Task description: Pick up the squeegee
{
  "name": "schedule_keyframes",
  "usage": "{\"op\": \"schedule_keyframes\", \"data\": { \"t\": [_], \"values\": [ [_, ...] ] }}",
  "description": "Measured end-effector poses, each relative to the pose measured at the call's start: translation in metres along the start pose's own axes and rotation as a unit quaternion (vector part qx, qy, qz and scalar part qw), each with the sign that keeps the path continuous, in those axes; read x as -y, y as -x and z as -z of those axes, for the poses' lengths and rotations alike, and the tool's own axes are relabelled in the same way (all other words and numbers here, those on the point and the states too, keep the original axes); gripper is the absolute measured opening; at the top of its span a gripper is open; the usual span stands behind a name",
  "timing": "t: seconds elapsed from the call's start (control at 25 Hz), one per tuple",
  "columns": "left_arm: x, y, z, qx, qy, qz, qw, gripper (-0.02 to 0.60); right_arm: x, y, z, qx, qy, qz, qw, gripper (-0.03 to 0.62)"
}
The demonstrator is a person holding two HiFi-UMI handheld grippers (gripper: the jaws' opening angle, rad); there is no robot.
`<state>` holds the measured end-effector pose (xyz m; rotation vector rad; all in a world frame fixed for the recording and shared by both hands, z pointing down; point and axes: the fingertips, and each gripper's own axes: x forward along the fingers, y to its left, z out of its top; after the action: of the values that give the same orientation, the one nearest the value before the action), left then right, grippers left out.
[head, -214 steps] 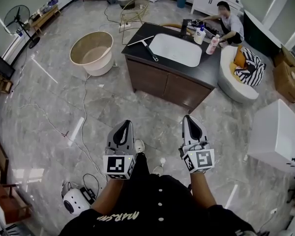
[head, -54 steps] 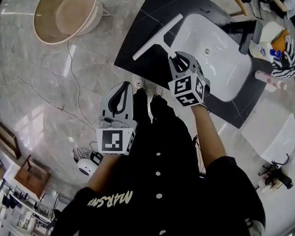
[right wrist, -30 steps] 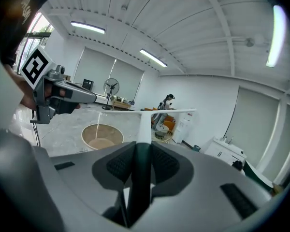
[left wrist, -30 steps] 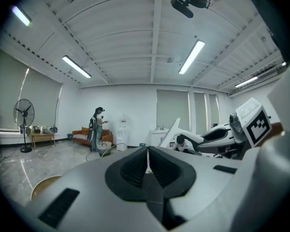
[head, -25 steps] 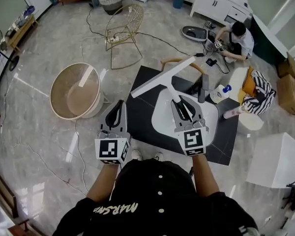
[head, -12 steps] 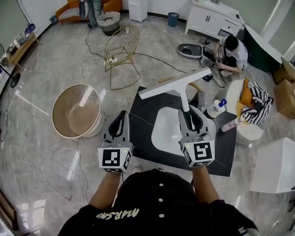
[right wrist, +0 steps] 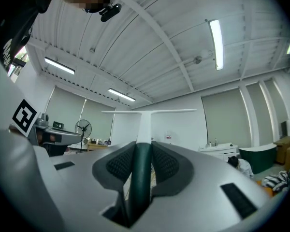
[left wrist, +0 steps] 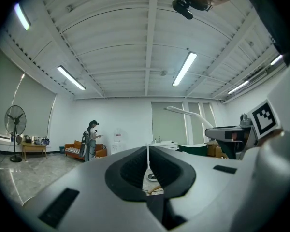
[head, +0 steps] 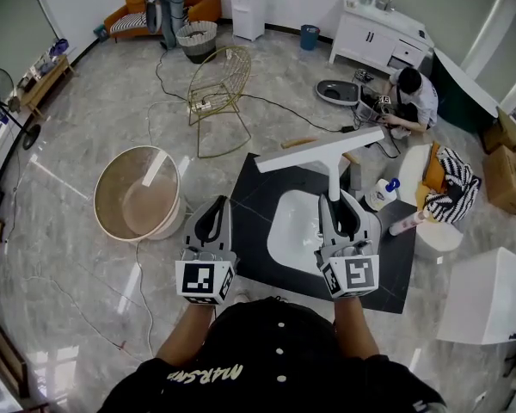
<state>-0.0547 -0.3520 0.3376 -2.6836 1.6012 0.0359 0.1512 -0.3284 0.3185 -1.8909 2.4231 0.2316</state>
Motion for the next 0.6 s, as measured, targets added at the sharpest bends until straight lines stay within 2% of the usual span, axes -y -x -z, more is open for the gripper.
{"op": "schedule_keyframes", "data": {
  "t": [0.6],
  "values": [
    [0.012,0.008,-0.003,0.008,0.002,0.007,0.9999,0.02,-0.002,0.008,0.0,0.002,0.004,0.003,1.0,0.087]
  ]
}}
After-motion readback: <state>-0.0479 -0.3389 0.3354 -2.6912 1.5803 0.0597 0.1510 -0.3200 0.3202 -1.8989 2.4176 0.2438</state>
